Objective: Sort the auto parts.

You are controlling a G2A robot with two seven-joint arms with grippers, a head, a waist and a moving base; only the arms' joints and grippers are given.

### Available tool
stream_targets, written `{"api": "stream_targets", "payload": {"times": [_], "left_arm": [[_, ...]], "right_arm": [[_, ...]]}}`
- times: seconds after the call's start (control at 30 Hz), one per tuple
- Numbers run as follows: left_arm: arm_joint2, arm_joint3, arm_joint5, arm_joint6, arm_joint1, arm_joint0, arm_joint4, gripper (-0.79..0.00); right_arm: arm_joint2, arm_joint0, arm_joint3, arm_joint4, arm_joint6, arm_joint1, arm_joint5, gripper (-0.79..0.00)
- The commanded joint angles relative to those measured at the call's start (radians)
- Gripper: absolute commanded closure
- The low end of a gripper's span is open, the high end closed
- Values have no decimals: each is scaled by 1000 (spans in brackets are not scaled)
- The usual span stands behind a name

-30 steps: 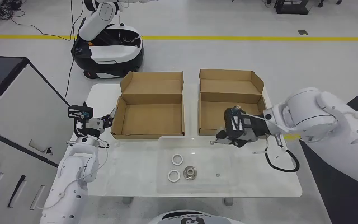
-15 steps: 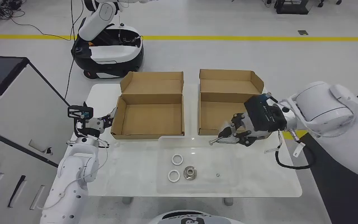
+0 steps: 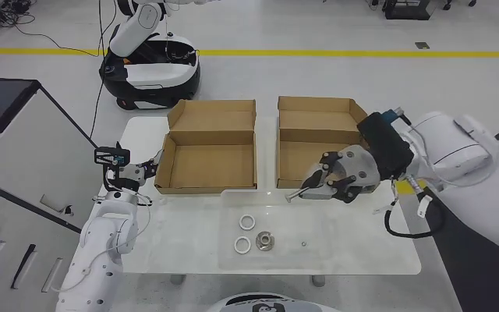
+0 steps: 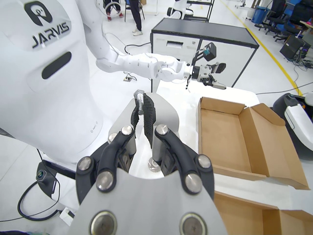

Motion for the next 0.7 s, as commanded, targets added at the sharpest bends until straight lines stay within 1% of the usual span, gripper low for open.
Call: {"api": "stream_targets", "payload": {"times": [0.0, 0.17, 0.33, 0.53, 0.67], "left_arm": [[0, 0, 0, 0, 0, 0, 0, -785], [0, 0, 0, 0, 0, 0, 0, -785], [0, 0, 0, 0, 0, 0, 0, -785], [0, 0, 0, 0, 0, 0, 0, -785], [0, 0, 0, 0, 0, 0, 0, -785]], "right_arm": [[5, 6, -8, 52, 11, -11, 0, 0], [30, 13, -18, 199, 63, -45, 0, 0], [49, 11, -26, 288, 63, -79, 0, 0], [61, 13, -39, 345, 63, -110, 0, 0], [64, 13, -32, 343, 63, -113, 0, 0]]}}
